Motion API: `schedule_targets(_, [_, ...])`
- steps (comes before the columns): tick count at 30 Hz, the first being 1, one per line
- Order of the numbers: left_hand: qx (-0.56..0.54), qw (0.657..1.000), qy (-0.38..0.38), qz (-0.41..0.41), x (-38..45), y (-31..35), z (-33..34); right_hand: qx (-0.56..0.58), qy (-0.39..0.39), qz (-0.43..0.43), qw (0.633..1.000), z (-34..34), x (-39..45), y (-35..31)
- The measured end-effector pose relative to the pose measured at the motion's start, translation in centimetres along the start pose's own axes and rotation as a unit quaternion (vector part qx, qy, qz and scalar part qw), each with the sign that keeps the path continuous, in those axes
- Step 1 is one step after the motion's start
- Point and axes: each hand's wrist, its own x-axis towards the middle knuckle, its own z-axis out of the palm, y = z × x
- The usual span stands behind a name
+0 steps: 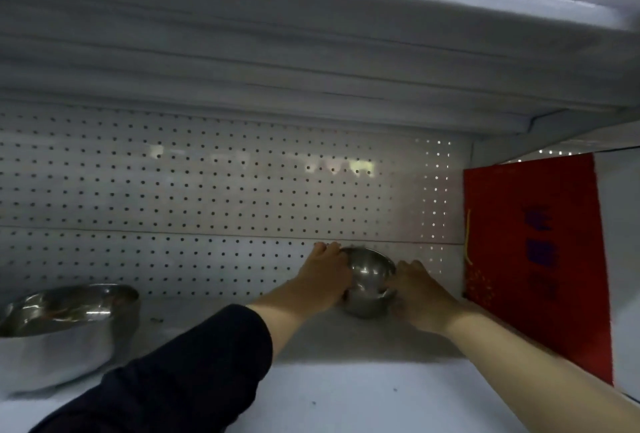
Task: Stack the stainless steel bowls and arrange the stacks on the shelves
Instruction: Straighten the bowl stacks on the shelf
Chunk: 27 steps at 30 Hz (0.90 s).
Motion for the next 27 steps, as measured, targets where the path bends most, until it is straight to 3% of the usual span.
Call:
schedule_targets(3, [0.027, 0.999, -0.012, 0.015, 0.5, -0.1, 0.2, -0.042, 0.022, -0.04, 0.998, -0.1, 0.7, 0.2])
schedule_targets(7, [0.025, 0.998, -0.031, 0.04, -0.5, -1.6, -1.1, -0.08, -0.01, -0.089, 0.993, -2.0, 0.7, -0.8])
schedule_targets(12, [-0.054, 0.998, -0.014, 0.043, -5.5, -5.5, -3.7, -0.052, -0.03, -0.124, 0.99, -5.0, -0.5, -5.0])
schedule_targets(18, [-0.051, 0.998, -0.025, 0.013, -13.2, -9.9, -6.7, -0.019, -0.028, -0.146, 0.989, -7.5, -2.8, -12.9])
schedule_targets(23, [-0.046, 0.998, -0.013, 0.029, -18.5, -11.7, -7.5, 0.009, -0.008, -0.178, 0.984, -7.3, -5.0, -16.9])
schedule_targets(27, [-0.105, 0.994, -0.014, 0.026, -20.8, -11.9, -6.6, 0.021, -0.017, -0.157, 0.987, -6.1, -6.1, -18.7])
